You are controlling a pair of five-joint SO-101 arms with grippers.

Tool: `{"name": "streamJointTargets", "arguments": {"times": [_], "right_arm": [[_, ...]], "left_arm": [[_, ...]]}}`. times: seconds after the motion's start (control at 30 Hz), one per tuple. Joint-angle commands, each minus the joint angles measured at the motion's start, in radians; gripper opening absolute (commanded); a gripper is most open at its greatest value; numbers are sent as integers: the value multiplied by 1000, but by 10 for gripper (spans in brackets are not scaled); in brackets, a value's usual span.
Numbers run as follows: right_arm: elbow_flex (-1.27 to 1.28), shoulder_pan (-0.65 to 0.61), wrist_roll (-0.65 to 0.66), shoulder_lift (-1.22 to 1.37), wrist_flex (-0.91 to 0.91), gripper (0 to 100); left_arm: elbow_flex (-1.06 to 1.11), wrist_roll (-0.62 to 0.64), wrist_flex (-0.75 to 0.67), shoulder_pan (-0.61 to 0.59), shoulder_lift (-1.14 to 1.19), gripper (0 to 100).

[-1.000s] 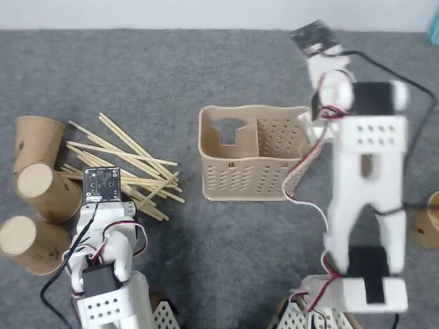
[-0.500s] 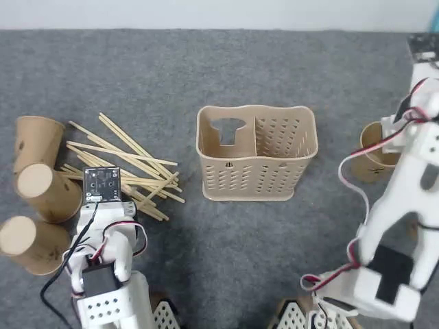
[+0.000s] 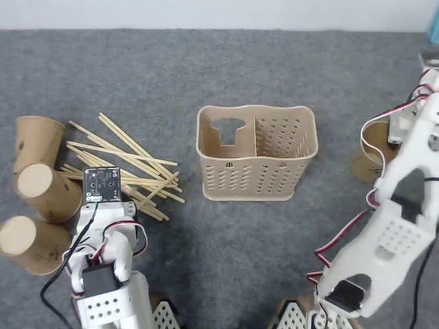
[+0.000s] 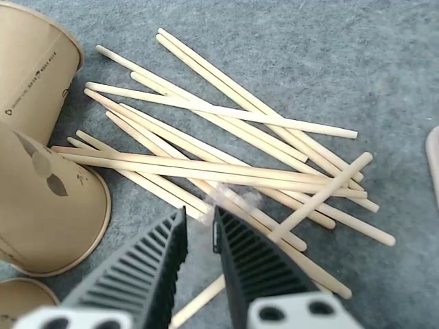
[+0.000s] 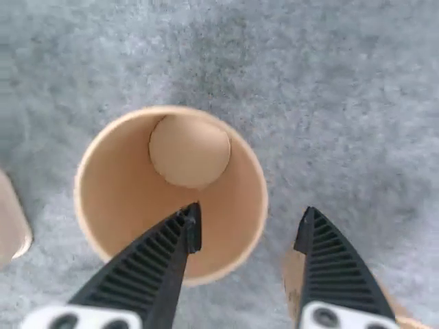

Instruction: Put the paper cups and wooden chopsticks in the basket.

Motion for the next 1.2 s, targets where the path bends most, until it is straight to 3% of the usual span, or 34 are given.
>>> {"name": "streamJointTargets", "arguments": {"times": [0.0,0.1,0.23,0.47,0.77,0.97,1.17], "right_arm": [[-74,15,-20,45,38,233],[-74,22,-21,77,39,184],[-91,54,-23,68,39,6],[-123,137,-21,-38,41,7],[-117,153,-23,-191,45,6],[-89,147,-232,-282,44,6],[-78,67,-292,-456,42,6]], "left_arm": [[-2,-11,3,-2,-11,62],[-2,-11,3,-2,-11,62],[-2,-11,3,-2,-11,62],[-2,-11,3,-2,-11,62],[-2,-11,3,-2,-11,62],[-2,-11,3,-2,-11,62],[-2,-11,3,-2,-11,62]]}}
